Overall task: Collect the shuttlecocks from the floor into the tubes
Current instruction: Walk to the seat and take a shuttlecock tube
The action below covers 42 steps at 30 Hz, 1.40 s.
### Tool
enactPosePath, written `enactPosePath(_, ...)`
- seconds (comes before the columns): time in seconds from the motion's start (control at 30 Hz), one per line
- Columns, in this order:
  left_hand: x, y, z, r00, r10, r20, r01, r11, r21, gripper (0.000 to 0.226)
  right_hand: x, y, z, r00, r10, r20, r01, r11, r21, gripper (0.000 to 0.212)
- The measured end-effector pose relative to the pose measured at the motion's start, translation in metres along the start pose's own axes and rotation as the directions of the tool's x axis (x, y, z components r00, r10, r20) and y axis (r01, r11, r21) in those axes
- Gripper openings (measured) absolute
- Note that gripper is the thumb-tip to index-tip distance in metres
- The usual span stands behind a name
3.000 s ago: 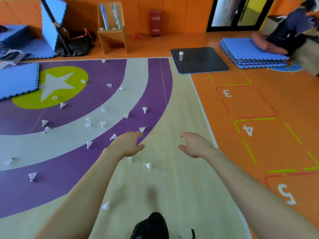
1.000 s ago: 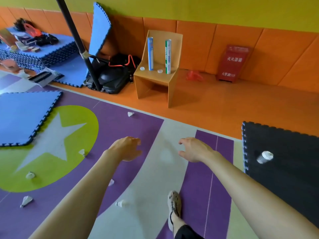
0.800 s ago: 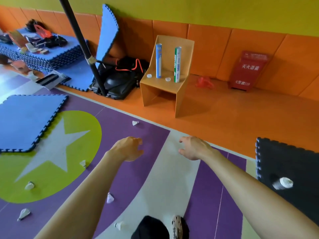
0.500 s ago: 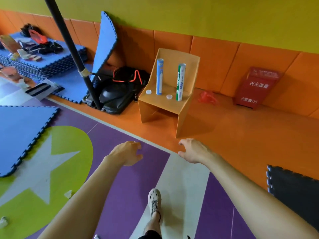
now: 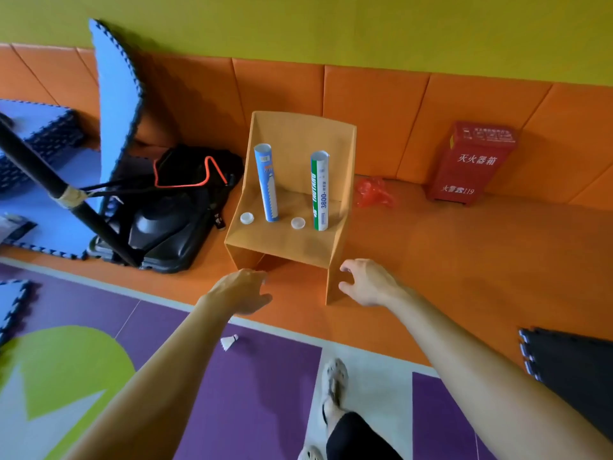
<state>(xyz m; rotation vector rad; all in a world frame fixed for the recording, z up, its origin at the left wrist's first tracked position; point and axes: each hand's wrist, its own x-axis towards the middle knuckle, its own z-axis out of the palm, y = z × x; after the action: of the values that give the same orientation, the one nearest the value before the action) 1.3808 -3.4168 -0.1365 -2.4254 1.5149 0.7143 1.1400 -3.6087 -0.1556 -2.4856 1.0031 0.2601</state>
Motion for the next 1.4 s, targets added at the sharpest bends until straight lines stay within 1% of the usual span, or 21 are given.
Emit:
enactPosePath(0.1,0.069,-0.014,-0.029,1.0,-0.002,0.015,0.002,1.0,0.007,0.054,0.076,0.008,-0.02,1.0,0.007,0.003,-0.007,1.0,0.004,0.047)
enactPosePath(0.23,0.163,-0.03,-0.063,0.999,-0.011,0.039,0.011,1.0,-0.001,0.053,0.177,0.015,-0.046,0.999,0.022,-0.027,-0.021,0.999,0.024,0.046)
enactPosePath(0.3,0.188,-0.035,-0.076,0.999,-0.016,0.038,0.016,1.0,-0.023,0.053,0.209,0.013,-0.059,0.999,0.02,-0.047,-0.018,0.999,0.036,0.041)
enactPosePath(0.4,0.236,-0.051,-0.1,1.0,0.011,0.017,-0.01,0.999,-0.033,0.053,0.268,0.013,-0.082,0.989,0.003,-0.146,0.002,0.999,0.036,0.03)
enactPosePath(0.5,0.278,-0.067,-0.113,0.998,0.021,0.061,-0.019,0.999,-0.031,0.054,0.321,0.016,-0.096,0.968,-0.02,-0.249,0.033,0.998,0.045,0.02)
enactPosePath(0.57,0.31,-0.079,-0.122,0.997,0.025,0.078,-0.021,0.998,-0.054,0.055,0.356,0.017,-0.103,0.954,-0.042,-0.298,0.059,0.997,0.051,0.017)
enactPosePath(0.63,0.339,-0.088,-0.129,0.994,0.049,0.094,-0.044,0.997,-0.056,0.055,0.386,0.02,-0.105,0.943,-0.05,-0.328,0.065,0.997,0.035,0.019)
enactPosePath(0.7,0.366,-0.095,-0.137,0.991,0.077,0.108,-0.071,0.996,-0.056,0.055,0.41,0.024,-0.102,0.945,-0.035,-0.326,0.043,0.999,0.016,0.024)
enactPosePath(0.83,0.412,-0.102,-0.151,0.984,0.117,0.136,-0.114,0.993,-0.027,0.056,0.45,0.033,-0.09,0.969,0.014,-0.247,-0.013,1.0,0.005,0.04)
enactPosePath(0.93,0.434,-0.107,-0.16,0.98,0.137,0.145,-0.138,0.99,-0.004,0.055,0.474,0.04,-0.079,0.983,0.05,-0.175,-0.053,0.999,-0.009,0.039)
enactPosePath(1.0,0.442,-0.111,-0.163,0.981,0.133,0.143,-0.134,0.991,0.002,0.055,0.488,0.042,-0.074,0.991,0.059,-0.119,-0.063,0.998,-0.027,0.031)
enactPosePath(1.13,0.454,-0.122,-0.158,0.986,0.082,0.144,-0.083,0.997,-0.002,0.055,0.506,0.053,-0.065,0.999,0.035,-0.026,-0.037,0.997,-0.069,0.005)
enactPosePath(1.2,0.458,-0.124,-0.147,0.988,0.049,0.145,-0.043,0.998,-0.04,0.055,0.51,0.062,-0.059,0.999,0.029,-0.022,-0.03,0.999,-0.033,0.021)
enactPosePath(1.27,0.457,-0.121,-0.137,0.989,0.006,0.148,0.011,0.993,-0.116,0.055,0.512,0.069,-0.059,0.997,-0.016,-0.072,0.017,1.0,0.013,0.031)
enactPosePath(1.33,0.451,-0.111,-0.129,0.989,-0.034,0.142,0.058,0.983,-0.172,0.053,0.509,0.073,-0.065,0.991,-0.091,-0.097,0.096,0.994,0.05,0.027)
enactPosePath(1.4,0.443,-0.095,-0.122,0.993,-0.041,0.112,0.064,0.976,-0.21,0.053,0.502,0.074,-0.07,0.98,-0.159,-0.121,0.173,0.979,0.11,0.023)
